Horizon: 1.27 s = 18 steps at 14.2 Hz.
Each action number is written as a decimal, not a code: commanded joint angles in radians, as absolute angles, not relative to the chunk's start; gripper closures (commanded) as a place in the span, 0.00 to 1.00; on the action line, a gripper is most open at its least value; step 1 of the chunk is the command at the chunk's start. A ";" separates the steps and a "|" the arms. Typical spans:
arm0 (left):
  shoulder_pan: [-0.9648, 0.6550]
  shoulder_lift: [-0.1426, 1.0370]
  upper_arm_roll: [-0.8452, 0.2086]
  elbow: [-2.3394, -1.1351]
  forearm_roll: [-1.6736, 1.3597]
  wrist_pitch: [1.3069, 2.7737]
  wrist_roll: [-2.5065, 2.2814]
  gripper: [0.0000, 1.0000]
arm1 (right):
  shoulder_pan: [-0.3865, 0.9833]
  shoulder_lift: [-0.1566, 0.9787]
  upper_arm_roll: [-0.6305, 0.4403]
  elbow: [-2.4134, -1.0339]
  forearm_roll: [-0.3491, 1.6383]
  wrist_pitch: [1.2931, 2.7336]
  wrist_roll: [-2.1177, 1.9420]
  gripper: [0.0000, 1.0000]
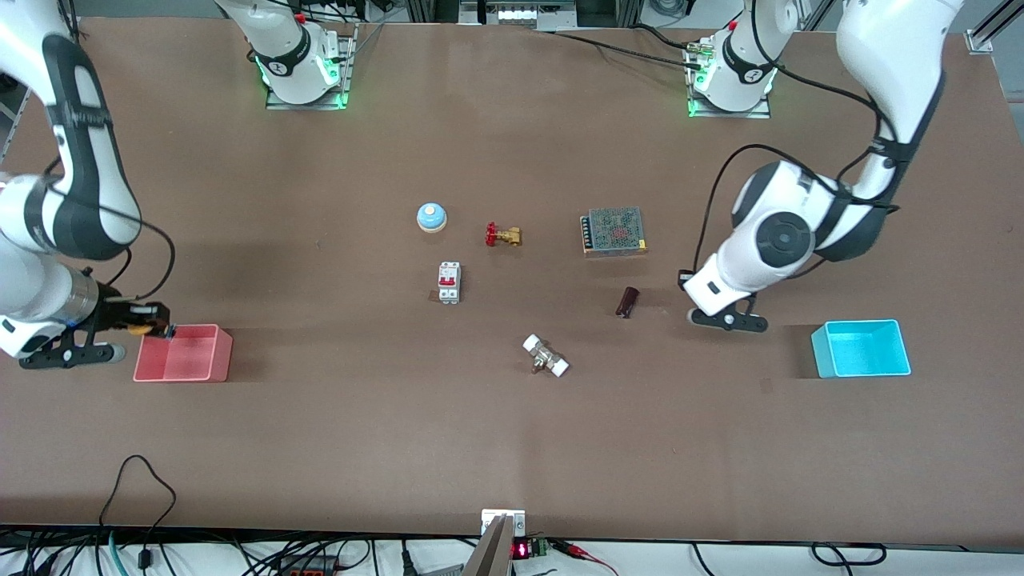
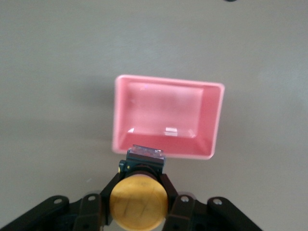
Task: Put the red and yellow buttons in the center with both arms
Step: 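Lift both buttons out of the boxes and carry them toward the table center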
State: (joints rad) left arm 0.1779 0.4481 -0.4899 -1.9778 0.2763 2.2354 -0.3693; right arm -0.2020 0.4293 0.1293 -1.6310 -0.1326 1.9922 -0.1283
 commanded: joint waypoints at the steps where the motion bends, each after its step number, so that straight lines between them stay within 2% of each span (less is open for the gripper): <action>1: 0.183 0.459 -0.495 -2.046 0.307 2.363 -0.417 0.83 | -0.106 0.368 0.130 -1.661 -0.127 1.893 0.016 0.77; 3: 0.181 0.474 -0.489 -2.083 0.314 2.440 -0.451 0.83 | -0.080 0.356 0.191 -1.687 -0.126 1.852 0.154 0.79; 5: 0.175 0.477 -0.489 -2.085 0.319 2.442 -0.488 0.83 | -0.034 0.354 0.225 -1.721 -0.126 1.876 0.256 0.79; 10: 0.173 0.495 -0.486 -2.105 0.339 2.480 -0.534 0.80 | 0.009 0.394 0.256 -1.831 -0.126 2.121 0.275 0.79; 11: 0.173 0.495 -0.486 -2.105 0.362 2.480 -0.557 0.76 | 0.017 0.405 0.256 -1.841 -0.126 2.152 0.275 0.79; 12: 0.173 0.494 -0.488 -2.103 0.374 2.480 -0.572 0.54 | 0.021 0.419 0.256 -1.850 -0.126 2.186 0.273 0.79; 13: 0.175 0.494 -0.488 -2.103 0.379 2.479 -0.572 0.01 | 0.029 0.428 0.258 -1.853 -0.127 2.212 0.273 0.79; 16: 0.179 0.463 -0.494 -2.099 0.379 2.456 -0.569 0.00 | 0.035 0.463 0.282 -1.855 -0.127 2.278 0.272 0.79; 18: 0.183 0.407 -0.495 -2.071 0.380 2.375 -0.558 0.00 | 0.041 0.494 0.288 -1.855 -0.129 2.305 0.265 0.78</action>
